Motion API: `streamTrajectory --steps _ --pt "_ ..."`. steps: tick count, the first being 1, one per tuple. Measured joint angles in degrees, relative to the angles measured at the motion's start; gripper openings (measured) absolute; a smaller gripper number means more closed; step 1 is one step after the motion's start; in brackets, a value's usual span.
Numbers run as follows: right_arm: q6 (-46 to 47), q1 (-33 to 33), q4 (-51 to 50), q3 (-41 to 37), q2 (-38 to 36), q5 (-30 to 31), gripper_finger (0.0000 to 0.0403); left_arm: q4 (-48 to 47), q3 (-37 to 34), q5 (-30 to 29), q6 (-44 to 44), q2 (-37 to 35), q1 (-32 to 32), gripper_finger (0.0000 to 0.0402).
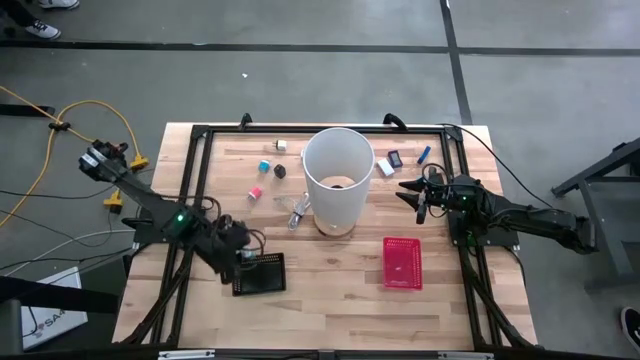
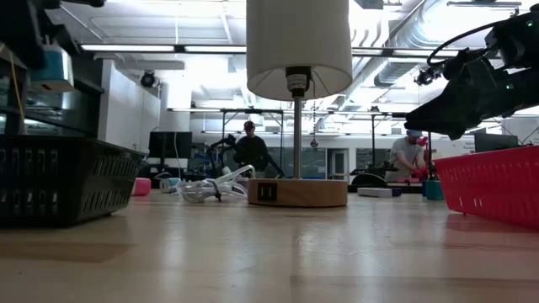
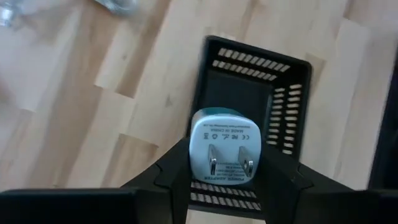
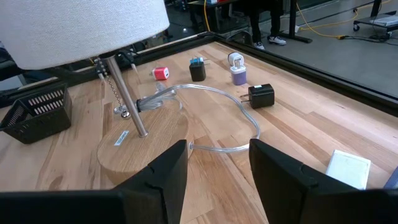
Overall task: Pick & Place Office items
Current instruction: Put the left blue charger adapter into the black bin
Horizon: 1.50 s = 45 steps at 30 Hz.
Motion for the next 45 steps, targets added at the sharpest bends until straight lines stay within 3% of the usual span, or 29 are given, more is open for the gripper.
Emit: streamTrajectory --steps 11,26,39,45 --pt "0.0 0.02 0.0 0.02 0.02 -0.02 0.016 1.04 0.03 -0.32 -7.02 4.78 -5.52 0.0132" --pt "0.0 0.02 0.0 0.01 0.01 -0.01 0.016 3.81 0.01 0.77 -8.46 12.07 -5.96 0.0133" --pt "0.0 0.02 0.0 0.01 0.01 -0.02 0.016 5.01 -4.01 1.62 -13.17 12.49 -5.96 0.0133" --pt "0.0 0.02 0.0 0.0 0.01 -0.02 0.016 10.5 -7.98 2.69 -13.75 12.49 -5.96 0.0133"
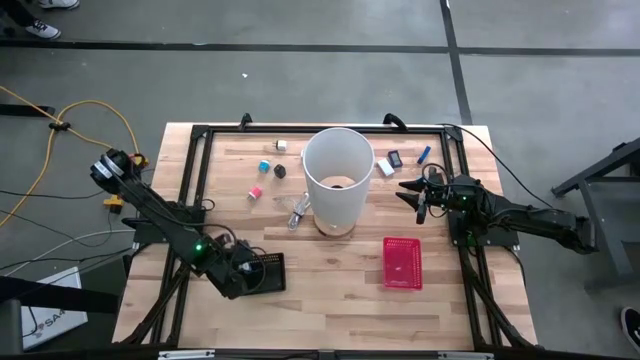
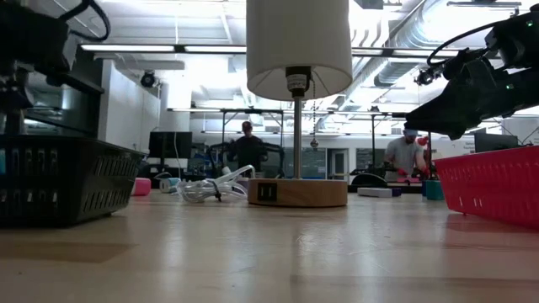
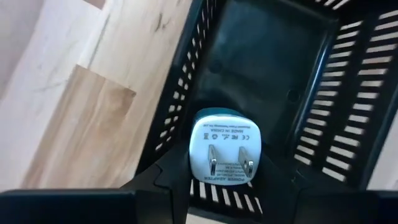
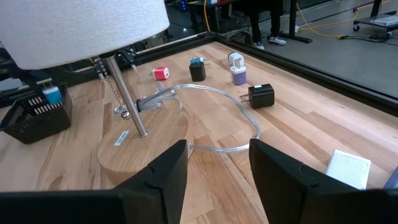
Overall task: Pick & Place Office items
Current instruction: Put the left blue charger adapter into the black bin
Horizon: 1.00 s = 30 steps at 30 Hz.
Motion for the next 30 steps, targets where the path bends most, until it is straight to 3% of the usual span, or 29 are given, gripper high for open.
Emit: streamTrajectory --steps 10,18,30 --pt "0.0 -0.01 0.0 0.01 0.0 0.01 0.016 2.4 -1.85 0.2 -0.67 -0.02 0.0 0.0133" --pt "0.0 0.0 0.0 0.0 0.01 0.0 0.016 2.39 -1.85 0.13 -0.67 -0.02 0.0 0.0164" --pt "0.0 0.0 0.0 0.02 0.0 0.0 0.016 2.42 -1.85 -0.13 -0.67 -0.02 0.0 0.017"
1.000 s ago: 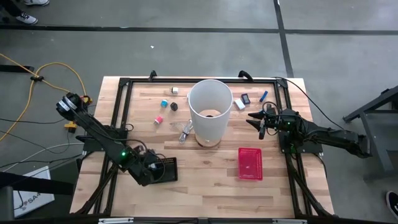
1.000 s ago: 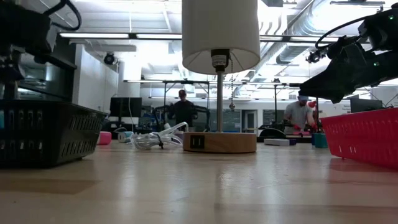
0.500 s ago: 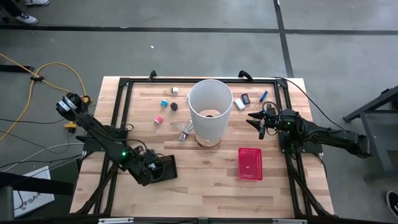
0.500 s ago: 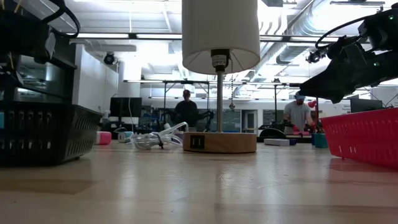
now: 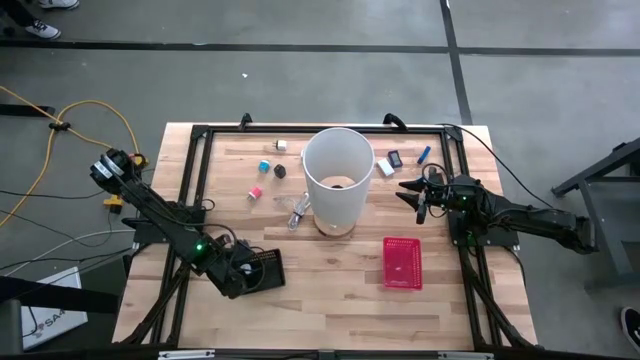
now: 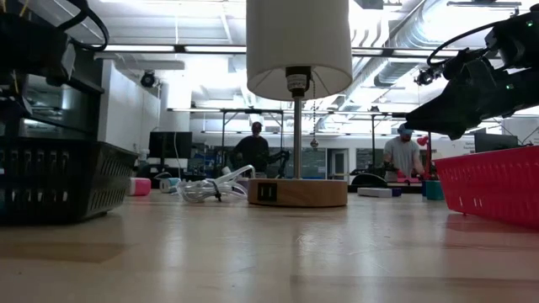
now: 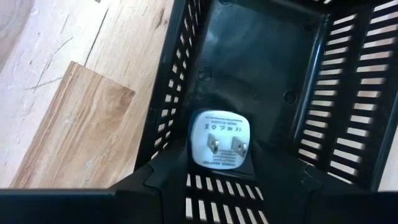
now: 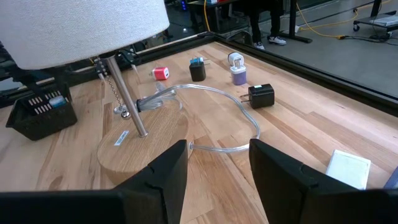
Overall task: Pick & Place Office items
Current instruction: Put the left blue charger adapter into the black bin
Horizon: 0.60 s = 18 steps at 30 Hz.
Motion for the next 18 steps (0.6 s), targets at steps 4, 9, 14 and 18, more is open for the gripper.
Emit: streamTrajectory --steps 4,9,14,18 --pt "0.0 0.0 0.0 -0.01 0.0 0.01 0.016 0.35 0.0 -0.01 0.02 0.0 0.0 0.0171" --pt "0.0 -0.01 0.0 -0.01 0.0 0.01 0.016 0.44 0.0 -0.03 0.01 0.0 0.0 0.0171" --pt "0.0 0.0 0.0 0.0 0.0 0.01 0.016 0.62 0.0 -0.05 0.02 -0.06 0.0 0.0171" --pt "0.0 0.0 0.0 -0.02 0.01 0.0 0.016 0.85 0.0 -0.14 0.02 -1.4 0.0 0.0171"
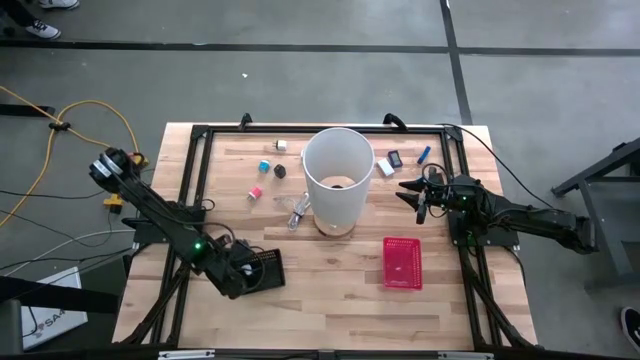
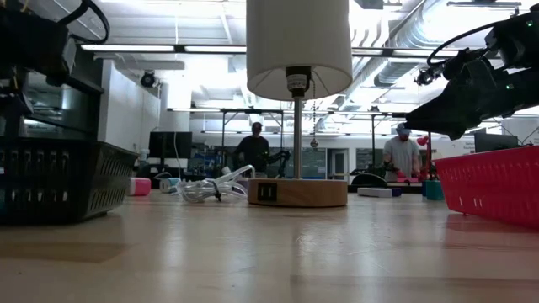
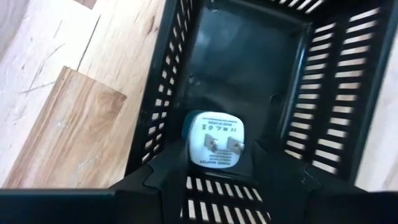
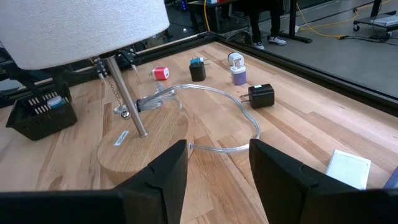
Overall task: Pick & Place Office items
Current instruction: Put the left blue charger adapter into the black bin, then put the pink charger adapter into the black bin
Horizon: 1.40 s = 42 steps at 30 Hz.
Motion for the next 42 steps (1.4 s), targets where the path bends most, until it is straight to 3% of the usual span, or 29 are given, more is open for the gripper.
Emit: streamTrajectory --steps 8,14,20,32,42 --pt "0.0 0.0 0.0 0.01 0.0 0.01 0.016 -0.04 0.0 -1.39 1.46 -3.5 0.02 0.0171" --pt "0.0 0.0 0.0 0.0 0.01 0.0 0.016 -0.11 0.0 -7.34 4.15 -7.08 0.12 0.0171" --pt "0.0 0.0 0.0 0.0 -0.01 0.0 0.016 -2.02 0.0 -9.62 2.83 -10.13 4.36 0.0171" --pt "0.0 -0.02 0.0 0.0 0.01 0.0 0.016 -5.79 0.0 -6.72 15.99 -13.94 24.59 0.0171" --pt "0.0 0.0 0.0 0.02 0.01 0.02 0.016 -5.73 0.0 6.9 29.09 -13.92 49.1 0.0171"
